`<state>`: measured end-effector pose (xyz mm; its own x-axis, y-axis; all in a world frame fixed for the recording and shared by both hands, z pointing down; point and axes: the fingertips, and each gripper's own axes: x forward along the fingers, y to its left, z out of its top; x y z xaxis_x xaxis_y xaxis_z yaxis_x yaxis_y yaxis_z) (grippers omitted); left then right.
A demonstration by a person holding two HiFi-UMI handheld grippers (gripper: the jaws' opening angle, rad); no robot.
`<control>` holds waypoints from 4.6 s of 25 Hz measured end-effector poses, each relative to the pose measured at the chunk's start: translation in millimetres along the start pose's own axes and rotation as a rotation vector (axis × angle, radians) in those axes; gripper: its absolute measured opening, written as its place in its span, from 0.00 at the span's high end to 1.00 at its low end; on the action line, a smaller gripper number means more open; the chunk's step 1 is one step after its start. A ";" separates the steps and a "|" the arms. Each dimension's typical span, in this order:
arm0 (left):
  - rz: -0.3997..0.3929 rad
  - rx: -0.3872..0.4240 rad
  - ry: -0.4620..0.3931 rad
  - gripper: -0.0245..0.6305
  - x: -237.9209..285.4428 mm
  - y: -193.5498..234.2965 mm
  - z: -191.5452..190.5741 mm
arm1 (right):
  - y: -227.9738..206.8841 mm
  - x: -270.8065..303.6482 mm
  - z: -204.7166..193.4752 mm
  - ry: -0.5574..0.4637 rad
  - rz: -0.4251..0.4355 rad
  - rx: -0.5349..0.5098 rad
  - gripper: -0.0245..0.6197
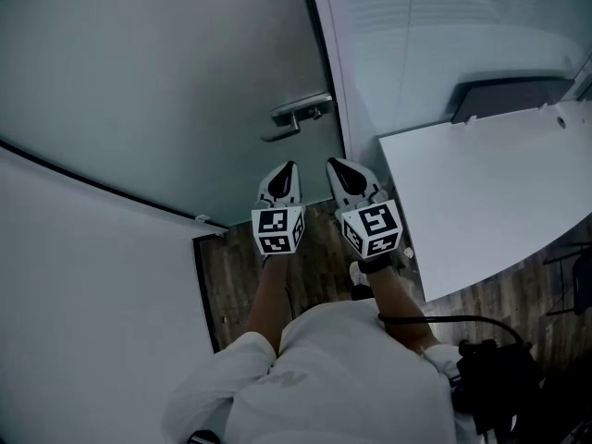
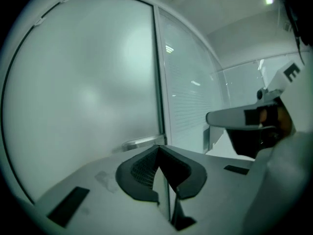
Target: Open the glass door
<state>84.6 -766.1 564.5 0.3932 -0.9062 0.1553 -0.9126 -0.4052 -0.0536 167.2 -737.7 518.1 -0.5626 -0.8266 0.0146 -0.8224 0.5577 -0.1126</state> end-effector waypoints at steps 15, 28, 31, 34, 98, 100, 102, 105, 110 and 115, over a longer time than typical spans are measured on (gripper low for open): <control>0.005 0.713 0.430 0.72 126.1 76.2 -90.9 | -31.0 40.8 15.2 0.026 0.066 -0.128 0.96; -0.029 0.654 0.419 0.73 127.6 80.2 -87.8 | -59.4 38.8 -5.6 0.060 -0.028 -0.080 0.96; -0.087 0.676 0.479 0.74 128.4 79.1 -90.6 | -68.8 36.8 -9.5 0.063 -0.054 -0.064 0.96; -0.154 0.651 0.526 0.75 128.5 78.9 -91.1 | -73.9 35.0 -11.0 0.060 -0.076 -0.050 0.96; -0.388 0.548 0.390 0.75 -56.5 5.7 -84.8 | 74.8 -94.4 9.2 0.062 -0.153 0.005 0.96; -0.400 0.564 0.404 0.75 -70.8 5.9 -87.7 | 86.0 -111.1 -0.7 0.070 -0.176 0.028 0.96; -0.405 0.579 0.412 0.75 -87.9 6.1 -86.1 | 101.0 -130.4 -9.5 0.085 -0.192 0.053 0.96; -0.406 0.593 0.410 0.75 -109.3 2.4 -77.9 | 118.8 -160.9 -19.3 0.107 -0.218 0.084 0.96; -0.396 0.626 0.412 0.75 -134.7 -5.5 -80.7 | 136.9 -202.8 -36.9 0.118 -0.266 0.105 0.96; -0.361 0.720 0.413 0.75 -161.3 -8.8 -82.4 | 162.1 -230.7 -32.1 0.107 -0.285 0.090 0.96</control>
<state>20.0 -606.4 621.2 0.4444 -0.6501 0.6164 -0.3964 -0.7597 -0.5155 160.9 -454.2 528.3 -0.3204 -0.9334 0.1616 -0.9400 0.2921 -0.1764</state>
